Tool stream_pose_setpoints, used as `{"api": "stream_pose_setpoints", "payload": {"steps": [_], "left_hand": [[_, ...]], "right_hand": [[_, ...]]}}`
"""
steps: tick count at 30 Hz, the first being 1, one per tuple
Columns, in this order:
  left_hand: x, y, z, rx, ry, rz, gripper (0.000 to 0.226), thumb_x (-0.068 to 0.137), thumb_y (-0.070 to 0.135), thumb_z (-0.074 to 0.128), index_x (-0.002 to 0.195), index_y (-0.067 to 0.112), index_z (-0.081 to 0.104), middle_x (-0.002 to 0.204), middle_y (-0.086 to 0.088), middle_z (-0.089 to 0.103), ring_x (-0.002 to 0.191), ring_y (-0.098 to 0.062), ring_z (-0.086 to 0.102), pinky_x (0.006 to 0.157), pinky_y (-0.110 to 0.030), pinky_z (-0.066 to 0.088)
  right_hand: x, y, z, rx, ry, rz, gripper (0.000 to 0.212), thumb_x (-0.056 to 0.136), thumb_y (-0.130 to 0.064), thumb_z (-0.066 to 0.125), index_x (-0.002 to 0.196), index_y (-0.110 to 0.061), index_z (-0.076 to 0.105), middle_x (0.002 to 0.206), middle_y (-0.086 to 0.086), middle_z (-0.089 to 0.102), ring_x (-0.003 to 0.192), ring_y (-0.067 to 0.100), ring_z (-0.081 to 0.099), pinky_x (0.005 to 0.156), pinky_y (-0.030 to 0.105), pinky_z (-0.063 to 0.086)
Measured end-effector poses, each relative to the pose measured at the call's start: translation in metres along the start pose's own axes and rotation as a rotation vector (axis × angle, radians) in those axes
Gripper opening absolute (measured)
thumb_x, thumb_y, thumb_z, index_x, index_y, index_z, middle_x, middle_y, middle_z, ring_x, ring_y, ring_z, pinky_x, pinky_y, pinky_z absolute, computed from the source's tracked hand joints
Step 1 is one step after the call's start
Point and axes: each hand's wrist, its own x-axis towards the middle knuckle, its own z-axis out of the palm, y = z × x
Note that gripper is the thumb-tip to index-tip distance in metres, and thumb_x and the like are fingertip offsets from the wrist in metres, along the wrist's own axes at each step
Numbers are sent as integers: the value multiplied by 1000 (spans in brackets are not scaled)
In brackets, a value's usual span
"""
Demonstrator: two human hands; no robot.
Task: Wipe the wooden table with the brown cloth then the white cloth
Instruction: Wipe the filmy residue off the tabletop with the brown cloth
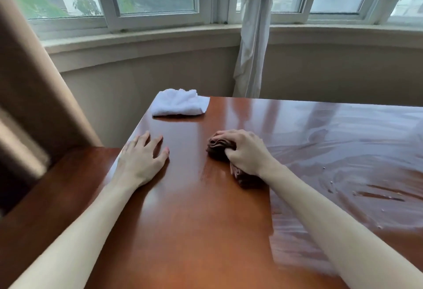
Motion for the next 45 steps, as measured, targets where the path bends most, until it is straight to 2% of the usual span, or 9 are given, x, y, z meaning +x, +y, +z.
{"api": "stream_pose_setpoints", "payload": {"steps": [12,18,23,30,35,37,41,43,45], "left_hand": [[3,-1,1,-21,64,-43,74,83,79,20,146,47,41,159,9,33,150,-13,22,122,-39,22],[2,1,1,-15,32,-38,68,88,75,30,145,42,45,157,3,38,148,-19,28,122,-41,23],[-17,34,-26,217,40,-29,47,96,52,44,126,22,63,130,-9,58,128,-32,49,115,-50,29],[-101,32,-69,-180,-47,-40,40,101,35,42,135,20,58,142,-8,54,131,-30,49,107,-40,40],[-195,-29,-97,-327,69,-172,38,98,26,49,134,22,61,139,-10,58,131,-29,49,106,-31,36],[-232,-48,-94,-376,85,-154,42,100,28,51,141,21,56,148,-4,51,140,-19,42,110,-22,27],[-265,-58,-56,-333,41,-111,60,104,47,35,156,18,32,166,4,20,153,-8,7,120,-25,8],[-265,-56,-40,-235,47,-84,75,98,55,11,158,11,24,168,-2,11,154,-10,-4,124,-28,3],[-261,-52,-39,-228,59,-90,71,100,48,12,158,8,21,168,-6,8,154,-12,-5,124,-28,-1]], "right_hand": [[215,118,-3,-106,172,405,36,77,-22,55,106,-28,76,104,12,72,104,41,62,77,34,40],[133,71,1,-145,139,288,42,83,-18,56,119,-30,73,126,-3,70,119,31,58,88,36,45],[12,-15,16,-141,70,156,45,87,-21,57,128,-33,70,141,-11,62,125,23,54,99,39,47],[-122,-169,79,-132,175,34,36,84,-26,50,109,-21,75,114,-1,71,112,32,61,94,43,51],[-128,-192,70,73,-115,-260,45,81,-22,52,119,-34,72,127,-13,69,117,20,61,95,35,52],[-100,-156,52,-5,-140,-112,49,77,-25,49,120,-36,69,127,-13,69,117,23,62,94,38,53],[-71,-148,58,-136,124,262,31,87,-18,50,110,-21,72,119,5,68,114,34,58,87,39,48],[-83,-186,76,-147,99,129,34,88,-17,52,114,-23,73,124,3,67,117,32,56,90,38,48],[-108,-204,90,-40,-27,-236,42,84,-18,54,120,-32,73,131,-8,67,122,22,59,95,35,50]]}}
